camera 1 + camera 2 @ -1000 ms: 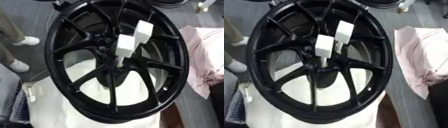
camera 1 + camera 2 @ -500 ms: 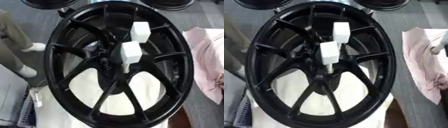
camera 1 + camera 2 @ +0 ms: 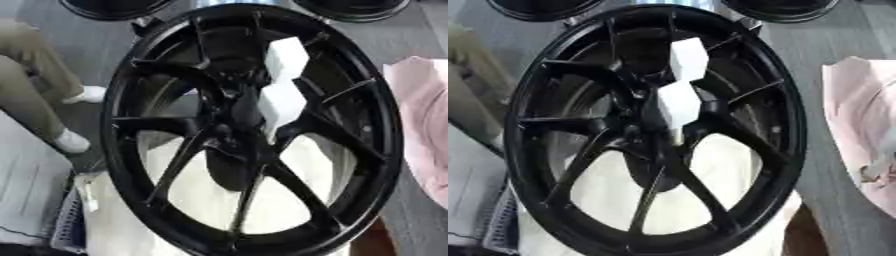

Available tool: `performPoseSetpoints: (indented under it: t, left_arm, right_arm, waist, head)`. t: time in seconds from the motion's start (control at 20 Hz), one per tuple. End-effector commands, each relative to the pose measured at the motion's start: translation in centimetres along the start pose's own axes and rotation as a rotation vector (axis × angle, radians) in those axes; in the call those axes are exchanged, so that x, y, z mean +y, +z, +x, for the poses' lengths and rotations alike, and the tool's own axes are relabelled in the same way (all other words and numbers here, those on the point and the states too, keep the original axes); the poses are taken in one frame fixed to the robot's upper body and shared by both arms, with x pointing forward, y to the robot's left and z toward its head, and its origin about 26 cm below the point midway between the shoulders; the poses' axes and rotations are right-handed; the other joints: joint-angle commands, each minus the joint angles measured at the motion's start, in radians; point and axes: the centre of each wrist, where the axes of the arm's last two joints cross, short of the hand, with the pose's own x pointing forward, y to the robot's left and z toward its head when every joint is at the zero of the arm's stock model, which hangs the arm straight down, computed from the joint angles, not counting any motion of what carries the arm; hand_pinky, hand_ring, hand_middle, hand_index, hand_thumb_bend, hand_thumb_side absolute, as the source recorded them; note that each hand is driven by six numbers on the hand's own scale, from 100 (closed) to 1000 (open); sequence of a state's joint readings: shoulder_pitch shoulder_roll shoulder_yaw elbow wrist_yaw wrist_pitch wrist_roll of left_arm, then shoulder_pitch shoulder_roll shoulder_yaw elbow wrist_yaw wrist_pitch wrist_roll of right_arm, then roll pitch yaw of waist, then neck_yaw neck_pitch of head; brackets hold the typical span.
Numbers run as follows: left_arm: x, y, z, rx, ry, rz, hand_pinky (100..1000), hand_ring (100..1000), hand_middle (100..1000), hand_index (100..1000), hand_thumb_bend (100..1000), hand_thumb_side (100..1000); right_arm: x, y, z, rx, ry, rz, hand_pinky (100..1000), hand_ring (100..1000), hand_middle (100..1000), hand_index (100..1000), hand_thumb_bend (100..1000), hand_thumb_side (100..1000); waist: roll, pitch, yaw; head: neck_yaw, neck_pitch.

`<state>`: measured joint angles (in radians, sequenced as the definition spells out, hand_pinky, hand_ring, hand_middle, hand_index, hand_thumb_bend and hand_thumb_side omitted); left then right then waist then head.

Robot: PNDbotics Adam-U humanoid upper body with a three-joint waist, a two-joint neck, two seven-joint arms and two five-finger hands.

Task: Pull the pin out of the wheel hub.

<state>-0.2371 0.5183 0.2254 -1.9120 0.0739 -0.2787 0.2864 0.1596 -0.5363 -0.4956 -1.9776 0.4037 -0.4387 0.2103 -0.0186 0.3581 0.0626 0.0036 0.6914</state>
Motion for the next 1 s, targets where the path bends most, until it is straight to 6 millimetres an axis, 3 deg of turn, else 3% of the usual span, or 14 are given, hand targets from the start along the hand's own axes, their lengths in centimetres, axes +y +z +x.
performPoseSetpoints:
  t: [0.05, 0.15, 0.3, 0.4, 0.5, 0.55, 0.75, 1.0]
  left_arm:
    - [0.5, -0.6, 0.6, -0.027, -0.010, 0.004, 526, 737, 667, 763, 100, 651]
    - [0.5, -0.5, 0.6, -0.025, -0.010, 0.003, 526, 737, 667, 763, 100, 651]
    - [0.5, -0.5, 0.6, -0.022, -0.013, 0.003, 526, 737, 667, 763, 100, 652]
    - [0.6, -0.4, 0.6, -0.021, -0.016, 0.003, 526, 737, 667, 763, 100, 651]
    - [0.6, -0.4, 0.6, -0.020, -0.018, 0.001, 525, 737, 666, 762, 100, 653]
    - [0.6, -0.4, 0.6, -0.019, -0.018, 0.001, 525, 738, 666, 762, 100, 654]
    - [0.6, -0.4, 0.6, -0.017, -0.020, -0.001, 524, 738, 666, 762, 100, 655]
    - [0.5, -0.4, 0.6, -0.015, -0.018, -0.005, 523, 738, 666, 762, 100, 657]
  right_arm:
    - [-1.4, -0.2, 0.2, -0.015, -0.025, -0.110, 890, 870, 766, 898, 115, 100]
    - [-1.8, -0.3, 0.2, -0.013, -0.062, -0.162, 887, 866, 764, 896, 136, 100]
    - [-2.2, -0.3, 0.1, 0.007, -0.086, -0.207, 886, 866, 767, 891, 160, 176]
    - [-2.2, -0.2, 0.0, 0.026, -0.096, -0.230, 885, 864, 764, 886, 150, 209]
    - [-2.2, 0.0, 0.0, 0.066, -0.111, -0.265, 874, 850, 748, 874, 100, 187]
    - [-2.1, 0.0, 0.0, 0.086, -0.123, -0.284, 863, 832, 749, 875, 100, 310]
    - [-2.0, -0.1, 0.0, 0.124, -0.181, -0.360, 850, 796, 701, 840, 100, 375]
    - [-2.0, -1.0, 0.3, 0.061, -0.301, -0.464, 804, 689, 570, 750, 100, 291]
  waist:
    - [-0.002, -0.023, 0.000]
    - [-0.005, -0.026, -0.001]
    - [-0.008, -0.027, -0.003]
    - [-0.010, -0.028, -0.004]
    - [-0.012, -0.028, -0.005]
    - [-0.013, -0.028, -0.006]
    - [-0.016, -0.028, -0.006]
    - [-0.021, -0.029, -0.006]
  head:
    - [0.009, -0.010]
    - [0.009, -0.007]
    - [0.008, -0.004]
    - [0.008, -0.003]
    - [0.003, -0.002]
    - [0.000, -0.003]
    - [-0.004, -0.004]
    - [-0.006, -0.002]
